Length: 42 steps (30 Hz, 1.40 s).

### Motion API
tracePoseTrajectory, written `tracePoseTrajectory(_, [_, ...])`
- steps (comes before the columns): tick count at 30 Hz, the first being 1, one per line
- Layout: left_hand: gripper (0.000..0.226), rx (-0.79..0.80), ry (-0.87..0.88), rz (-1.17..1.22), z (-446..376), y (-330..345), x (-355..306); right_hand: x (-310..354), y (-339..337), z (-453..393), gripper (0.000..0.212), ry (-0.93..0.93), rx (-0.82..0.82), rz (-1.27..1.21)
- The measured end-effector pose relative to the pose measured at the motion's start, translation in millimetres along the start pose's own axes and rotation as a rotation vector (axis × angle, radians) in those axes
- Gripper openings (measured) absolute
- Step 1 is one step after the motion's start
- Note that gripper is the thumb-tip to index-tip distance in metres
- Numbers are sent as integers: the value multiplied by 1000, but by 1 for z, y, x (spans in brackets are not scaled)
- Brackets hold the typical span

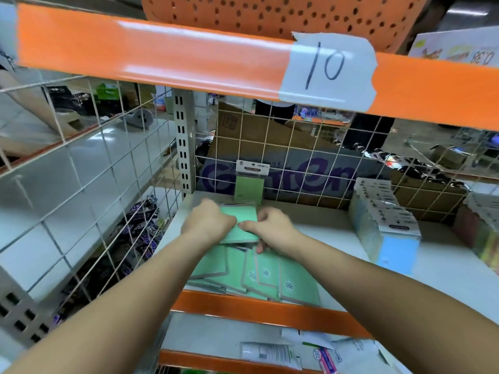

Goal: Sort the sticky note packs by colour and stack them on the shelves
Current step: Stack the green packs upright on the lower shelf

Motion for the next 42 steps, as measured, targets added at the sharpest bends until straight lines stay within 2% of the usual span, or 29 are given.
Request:
tracePoseTrajectory(2, [42, -22, 0, 101, -6, 11, -8, -2, -7, -8, 26, 0, -51, -25])
tracePoseTrajectory(4, [33, 4, 4, 190, -11, 20, -16, -7, -11, -17, 28, 3, -78, -20])
tracePoseTrajectory(6, [29, 18, 20, 232, -17, 26, -24, -14, -13, -27, 30, -2, -109, 109])
tracePoseTrajectory(8, [32, 11, 41, 242, -22, 30, -32, -20, -12, -37, 34, 4, -120, 244])
tracePoseTrajectory(13, [44, 74, 126, 222, -40, 38, -40, -26, -5, -62, 35, -4, -160, 240])
tracePoseTrajectory(16, [47, 145, 138, 350, -50, 39, -39, -27, 0, -71, 47, 12, -117, 203])
tracePoseTrajectory(19, [47, 166, 157, 391, -53, 39, -37, -29, 4, -78, 69, 85, -55, 175])
tracePoseTrajectory(23, [41, 182, 185, 369, -58, 42, -37, -34, 8, -90, 81, 120, -18, 224])
tracePoseTrajectory(29, [53, 258, 160, 341, -69, 40, -35, -34, 6, -95, 80, 162, 12, 171])
tracePoseTrajectory(34, [65, 346, 110, 236, -78, 37, -33, -40, 11, -100, 70, 171, 2, 123])
tracePoseTrajectory(38, [75, 371, 73, 199, -82, 37, -34, -40, 7, -100, 81, 222, 38, 148])
tracePoseTrajectory(42, [77, 376, 40, 163, -85, 41, -32, -42, 5, -106, 82, 241, 38, 171])
Point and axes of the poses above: each hand's wrist, its own z-axis away from the middle knuckle, its own y-axis out of the palm, x = y × z, the point moved 1 cm from there along -z, towards the middle knuckle, and after that the axes turned 6 degrees about -z, right-handed, at the moved point
